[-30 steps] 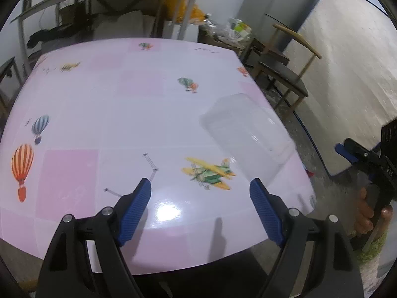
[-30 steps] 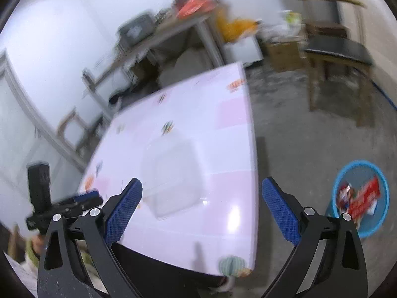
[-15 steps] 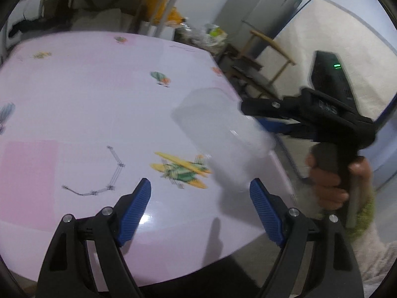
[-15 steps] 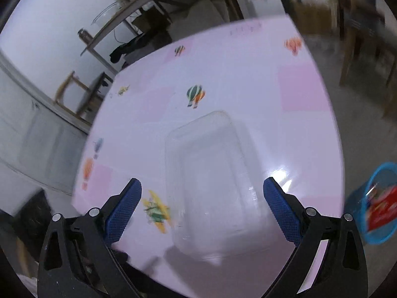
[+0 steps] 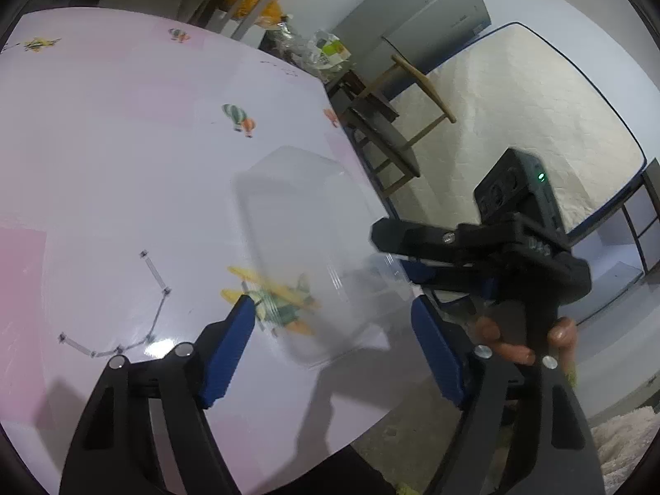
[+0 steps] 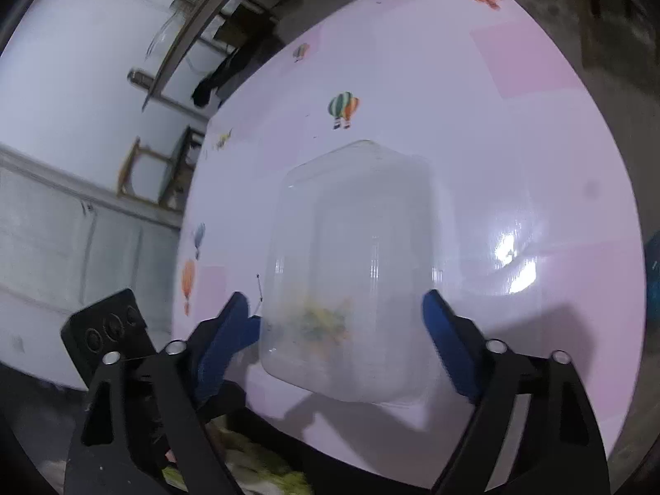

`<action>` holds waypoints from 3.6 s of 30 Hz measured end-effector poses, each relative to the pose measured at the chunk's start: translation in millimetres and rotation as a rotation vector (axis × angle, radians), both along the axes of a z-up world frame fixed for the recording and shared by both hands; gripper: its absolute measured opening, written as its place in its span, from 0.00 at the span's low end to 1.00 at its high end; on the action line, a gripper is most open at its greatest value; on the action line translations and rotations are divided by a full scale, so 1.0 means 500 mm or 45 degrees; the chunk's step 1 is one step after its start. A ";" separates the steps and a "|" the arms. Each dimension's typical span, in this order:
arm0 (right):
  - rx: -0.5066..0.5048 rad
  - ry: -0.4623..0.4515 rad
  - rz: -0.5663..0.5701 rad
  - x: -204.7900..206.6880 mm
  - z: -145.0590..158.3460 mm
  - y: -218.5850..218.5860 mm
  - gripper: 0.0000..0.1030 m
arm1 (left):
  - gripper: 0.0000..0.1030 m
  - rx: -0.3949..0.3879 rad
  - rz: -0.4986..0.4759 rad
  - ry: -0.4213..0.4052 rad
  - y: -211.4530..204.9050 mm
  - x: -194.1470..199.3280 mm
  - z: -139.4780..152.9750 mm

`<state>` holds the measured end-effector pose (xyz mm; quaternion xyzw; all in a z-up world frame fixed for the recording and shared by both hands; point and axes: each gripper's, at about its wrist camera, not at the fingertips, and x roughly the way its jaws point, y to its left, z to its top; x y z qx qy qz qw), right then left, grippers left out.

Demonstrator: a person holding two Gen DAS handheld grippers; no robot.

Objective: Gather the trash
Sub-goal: 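Close the right tool on the clear container while the left tool closes on it too, then lift the clear container off the table edge with both tools, then carry the clear container over the wastebasket with both tools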

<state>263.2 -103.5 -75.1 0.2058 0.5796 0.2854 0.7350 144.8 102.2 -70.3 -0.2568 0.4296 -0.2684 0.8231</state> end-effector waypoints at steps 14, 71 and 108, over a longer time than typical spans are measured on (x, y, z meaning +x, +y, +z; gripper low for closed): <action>0.028 0.037 -0.036 0.002 -0.020 -0.002 0.55 | 0.65 0.066 0.033 0.063 -0.001 0.025 -0.024; -0.015 0.100 -0.028 -0.192 -0.013 -0.070 0.59 | 0.65 -0.018 -0.180 0.171 -0.063 -0.121 -0.010; 0.248 0.055 -0.034 -0.249 -0.018 -0.159 0.58 | 0.69 0.247 -0.252 0.114 -0.189 -0.116 0.036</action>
